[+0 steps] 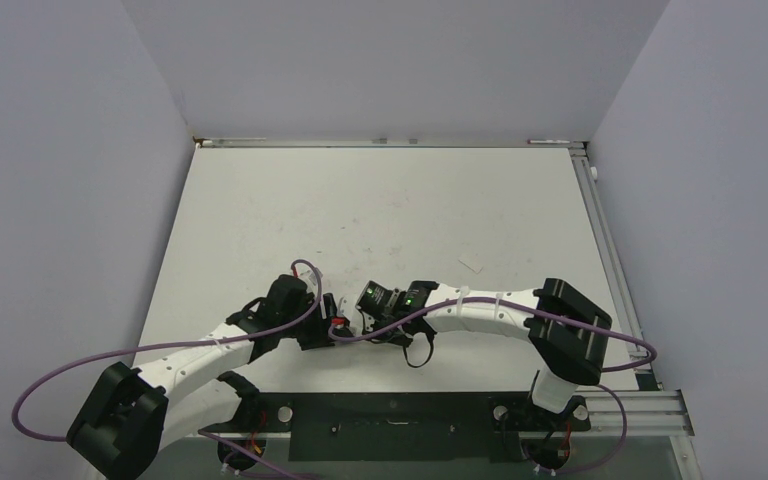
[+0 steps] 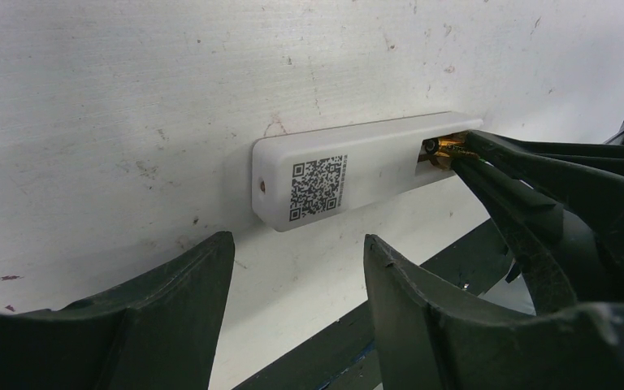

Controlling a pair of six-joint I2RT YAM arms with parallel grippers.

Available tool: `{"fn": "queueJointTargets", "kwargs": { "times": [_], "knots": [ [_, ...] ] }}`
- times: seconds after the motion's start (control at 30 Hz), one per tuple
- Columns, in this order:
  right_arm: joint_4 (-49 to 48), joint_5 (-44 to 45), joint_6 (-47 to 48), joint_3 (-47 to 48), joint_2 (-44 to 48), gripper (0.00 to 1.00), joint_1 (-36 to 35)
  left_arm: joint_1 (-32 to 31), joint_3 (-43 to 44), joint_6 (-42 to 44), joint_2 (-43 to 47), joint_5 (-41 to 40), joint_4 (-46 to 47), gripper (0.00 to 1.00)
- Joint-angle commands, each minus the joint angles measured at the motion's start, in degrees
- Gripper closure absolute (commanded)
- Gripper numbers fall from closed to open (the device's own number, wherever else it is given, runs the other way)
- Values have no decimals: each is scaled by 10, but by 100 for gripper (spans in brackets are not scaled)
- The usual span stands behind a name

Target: Load the batteries into the remote control

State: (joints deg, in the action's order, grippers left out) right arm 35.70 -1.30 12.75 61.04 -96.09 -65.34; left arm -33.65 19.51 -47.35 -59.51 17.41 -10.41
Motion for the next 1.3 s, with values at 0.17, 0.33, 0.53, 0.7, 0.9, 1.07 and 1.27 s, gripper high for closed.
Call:
{"fn": "queueJointTargets", "kwargs": {
  "times": [0.17,0.33,0.53,0.7,0.9,1.07,1.27],
  "knots": [
    [-9,11,-4,25,-3,86,-3,3,4,7,1,9,20,44],
    [-15,11,-9,25,-2,85,-3,3,4,7,2,9,19,44],
    [-18,24,-16,26,-3,80,-3,3,4,7,3,10,17,44],
    [-23,31,-20,27,0,77,-3,3,4,7,2,10,18,44],
    [-31,45,-32,29,13,76,-2,3,3,7,3,10,18,44],
    [-45,46,-47,18,50,75,1,3,4,7,4,10,18,44],
    [-56,53,-84,-12,107,74,9,3,9,14,-1,5,14,44]
  ]
}}
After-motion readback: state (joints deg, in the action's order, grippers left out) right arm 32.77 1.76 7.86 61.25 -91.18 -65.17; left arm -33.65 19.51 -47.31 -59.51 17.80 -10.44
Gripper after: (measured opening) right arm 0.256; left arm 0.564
